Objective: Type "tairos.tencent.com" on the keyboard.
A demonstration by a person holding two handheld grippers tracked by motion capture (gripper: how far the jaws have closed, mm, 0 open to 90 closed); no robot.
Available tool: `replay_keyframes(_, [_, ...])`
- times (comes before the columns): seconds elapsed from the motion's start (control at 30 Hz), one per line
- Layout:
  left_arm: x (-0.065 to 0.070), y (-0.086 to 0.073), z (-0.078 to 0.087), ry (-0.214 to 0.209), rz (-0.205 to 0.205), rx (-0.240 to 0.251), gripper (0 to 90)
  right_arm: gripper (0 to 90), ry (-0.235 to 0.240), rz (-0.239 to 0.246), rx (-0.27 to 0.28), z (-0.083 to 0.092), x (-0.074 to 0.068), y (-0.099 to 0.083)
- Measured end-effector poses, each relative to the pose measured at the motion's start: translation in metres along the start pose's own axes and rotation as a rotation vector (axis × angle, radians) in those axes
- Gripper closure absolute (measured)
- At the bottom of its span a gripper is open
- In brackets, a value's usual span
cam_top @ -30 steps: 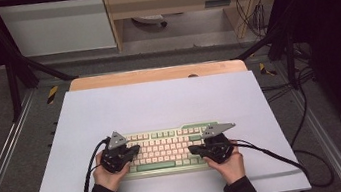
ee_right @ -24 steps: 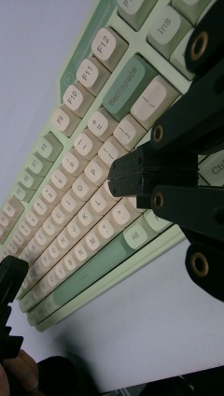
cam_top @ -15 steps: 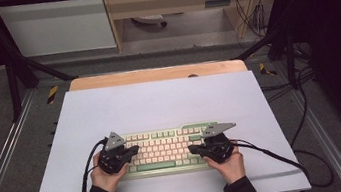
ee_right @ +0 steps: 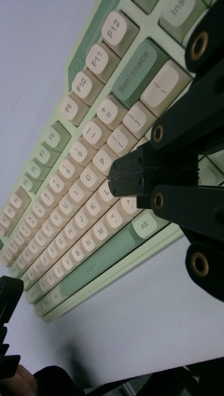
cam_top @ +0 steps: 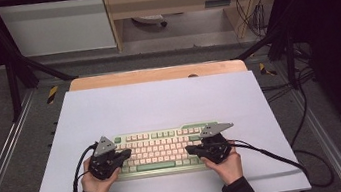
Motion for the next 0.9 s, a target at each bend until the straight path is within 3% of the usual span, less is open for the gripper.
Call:
replay_keyframes(0.57, [-0.007, -0.01, 0.01, -0.002, 0.018, 0.018, 90.0, 90.0, 0.026, 0.016, -0.001, -0.016, -0.023, 0.019])
replay_keyframes(0.9, [-0.007, -0.01, 0.009, -0.001, 0.019, 0.021, 90.0, 90.0, 0.049, 0.035, -0.017, -0.039, -0.042, 0.026])
Point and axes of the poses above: each handheld gripper's, and its own axes: z roughly backward along the jaws, y roughly out of its top, x roughly to its right, the point moved 4 cm from there along -z, roughly forward along the jaws, and after that the axes turned 8 degrees about -y, right-handed, at the moved point
